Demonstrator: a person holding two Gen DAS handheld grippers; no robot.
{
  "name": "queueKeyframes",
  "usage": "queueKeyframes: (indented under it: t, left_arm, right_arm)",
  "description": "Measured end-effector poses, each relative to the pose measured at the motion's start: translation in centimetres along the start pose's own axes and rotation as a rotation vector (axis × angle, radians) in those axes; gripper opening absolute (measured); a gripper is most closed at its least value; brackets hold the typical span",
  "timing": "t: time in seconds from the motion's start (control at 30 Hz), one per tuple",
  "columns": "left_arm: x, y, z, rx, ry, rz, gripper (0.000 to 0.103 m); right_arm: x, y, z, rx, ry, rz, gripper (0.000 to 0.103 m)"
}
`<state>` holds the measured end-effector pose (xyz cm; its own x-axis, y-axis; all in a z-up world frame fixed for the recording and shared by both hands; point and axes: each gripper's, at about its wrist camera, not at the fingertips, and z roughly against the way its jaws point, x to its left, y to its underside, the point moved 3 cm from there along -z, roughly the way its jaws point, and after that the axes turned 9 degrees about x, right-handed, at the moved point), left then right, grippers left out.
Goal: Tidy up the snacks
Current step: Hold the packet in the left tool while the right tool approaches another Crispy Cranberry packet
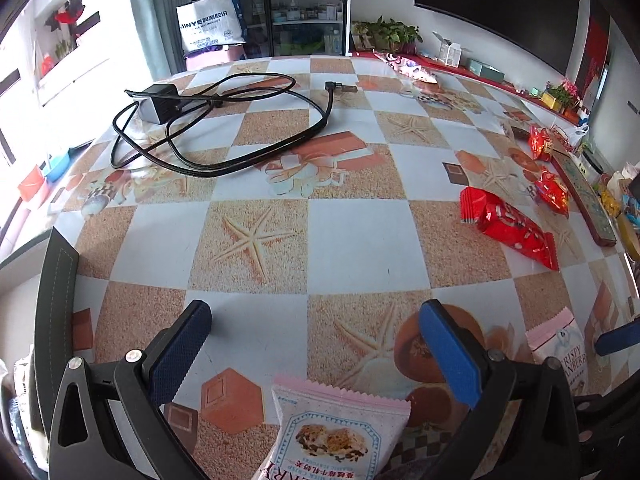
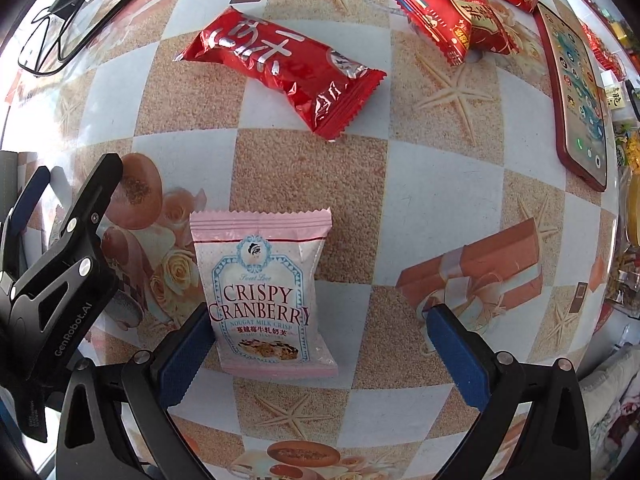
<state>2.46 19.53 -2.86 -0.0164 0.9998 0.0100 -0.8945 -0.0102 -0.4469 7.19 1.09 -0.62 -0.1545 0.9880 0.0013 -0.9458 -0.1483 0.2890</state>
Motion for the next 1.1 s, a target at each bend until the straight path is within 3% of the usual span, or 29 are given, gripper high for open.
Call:
queueKeyframes:
  t: [0.87, 1.1]
  left_arm:
    - [0.1, -0.3, -0.1, 0.003, -0.002, 0.001, 0.103]
    - [0.1, -0.3, -0.1, 0.003, -0.003, 0.001, 0.103]
  right_arm:
    - [0.0, 0.5, 0.2, -0.066, 0.0, -0.002, 0.103]
    - [-0.1, 1.6, -0.3, -0.06, 0.024, 0.09, 0.103]
